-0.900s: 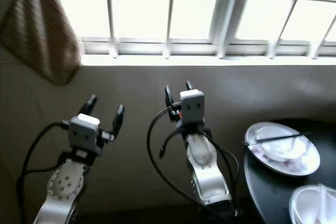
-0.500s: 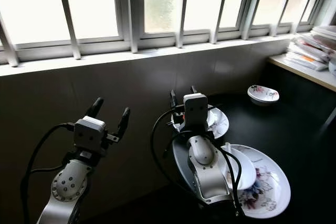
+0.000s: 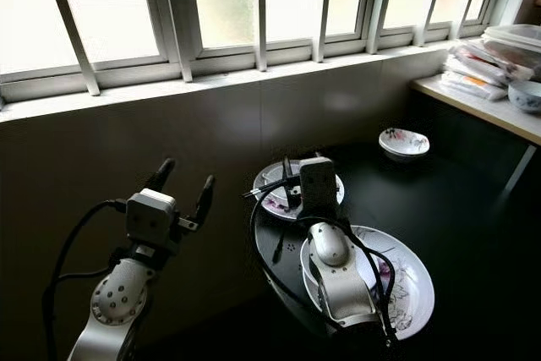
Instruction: Kitchen organization
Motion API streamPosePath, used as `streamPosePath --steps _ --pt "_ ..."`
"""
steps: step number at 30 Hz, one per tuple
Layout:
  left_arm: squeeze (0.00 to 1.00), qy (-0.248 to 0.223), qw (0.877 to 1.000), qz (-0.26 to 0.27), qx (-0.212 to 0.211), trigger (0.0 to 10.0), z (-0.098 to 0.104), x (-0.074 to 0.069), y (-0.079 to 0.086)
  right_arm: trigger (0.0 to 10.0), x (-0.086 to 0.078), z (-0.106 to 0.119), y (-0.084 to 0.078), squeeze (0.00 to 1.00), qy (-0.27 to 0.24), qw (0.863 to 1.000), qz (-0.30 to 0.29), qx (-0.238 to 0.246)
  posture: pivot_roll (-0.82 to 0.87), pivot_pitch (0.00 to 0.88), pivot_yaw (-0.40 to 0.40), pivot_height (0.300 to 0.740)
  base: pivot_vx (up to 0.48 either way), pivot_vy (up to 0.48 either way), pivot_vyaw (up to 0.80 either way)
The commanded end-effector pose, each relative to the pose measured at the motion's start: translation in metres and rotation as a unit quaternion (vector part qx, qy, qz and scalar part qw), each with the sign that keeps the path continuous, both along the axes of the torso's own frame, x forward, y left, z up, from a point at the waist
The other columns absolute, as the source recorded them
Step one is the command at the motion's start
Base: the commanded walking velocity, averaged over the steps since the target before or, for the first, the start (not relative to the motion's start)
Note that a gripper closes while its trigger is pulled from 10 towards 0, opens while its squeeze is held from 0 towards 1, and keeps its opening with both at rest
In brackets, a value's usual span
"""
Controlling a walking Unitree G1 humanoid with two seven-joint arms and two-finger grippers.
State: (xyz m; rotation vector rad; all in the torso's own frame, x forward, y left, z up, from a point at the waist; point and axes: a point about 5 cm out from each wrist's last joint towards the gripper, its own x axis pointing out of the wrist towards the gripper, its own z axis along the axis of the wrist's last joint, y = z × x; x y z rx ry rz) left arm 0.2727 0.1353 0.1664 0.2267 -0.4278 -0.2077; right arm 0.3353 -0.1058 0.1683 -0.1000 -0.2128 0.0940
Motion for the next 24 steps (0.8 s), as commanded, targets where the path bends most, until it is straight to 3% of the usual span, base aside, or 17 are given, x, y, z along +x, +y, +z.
streamPosePath --steps 1,3,4,8,11,14,20,24 --pt "0.00 0.009 1.000 0.005 0.004 10.0 -0.002 0.001 0.003 10.0 0.005 -0.007 -0.007 0.00 0.035 0.999 -0.028 -0.005 0.05 0.000 -0.034 0.740 0.000 0.000 0.00" --pt "0.00 0.011 1.000 0.006 0.003 10.0 -0.003 0.001 0.003 10.0 0.007 -0.015 -0.017 0.00 0.067 0.996 -0.065 -0.013 0.04 0.000 -0.035 0.740 0.000 0.000 0.00" --pt "0.00 0.012 1.000 0.006 0.003 10.0 -0.003 0.001 0.003 10.0 0.008 -0.023 -0.030 0.00 0.093 0.990 -0.104 -0.017 0.05 0.000 -0.036 0.740 0.000 0.000 0.00" --pt "0.00 0.016 1.000 0.010 0.002 10.0 -0.005 0.001 0.004 10.0 0.008 -0.030 -0.040 0.00 0.121 0.985 -0.126 -0.012 0.04 0.000 -0.035 0.740 0.000 0.000 0.00" --pt "0.00 0.018 1.000 0.010 0.001 10.0 -0.005 0.001 0.004 10.0 0.007 -0.034 -0.040 0.00 0.136 0.983 -0.122 -0.005 0.04 0.000 -0.034 0.740 0.000 0.000 0.00" --pt "0.00 0.020 1.000 0.009 0.000 10.0 -0.006 0.001 0.003 10.0 0.006 -0.033 -0.034 0.00 0.141 0.984 -0.108 0.017 0.04 0.000 -0.035 0.740 0.000 0.000 -0.80" --pt "0.00 0.026 1.000 0.014 -0.004 10.0 -0.007 0.003 0.005 10.0 0.004 -0.034 -0.015 0.00 0.147 0.988 -0.044 -0.016 0.04 0.000 -0.033 0.740 0.000 0.000 -0.46" --pt "0.00 0.028 0.999 0.015 -0.003 10.0 -0.007 0.003 0.005 10.0 0.002 -0.036 -0.017 0.00 0.160 0.985 -0.058 -0.034 0.04 0.000 -0.037 0.740 0.000 0.000 0.00"
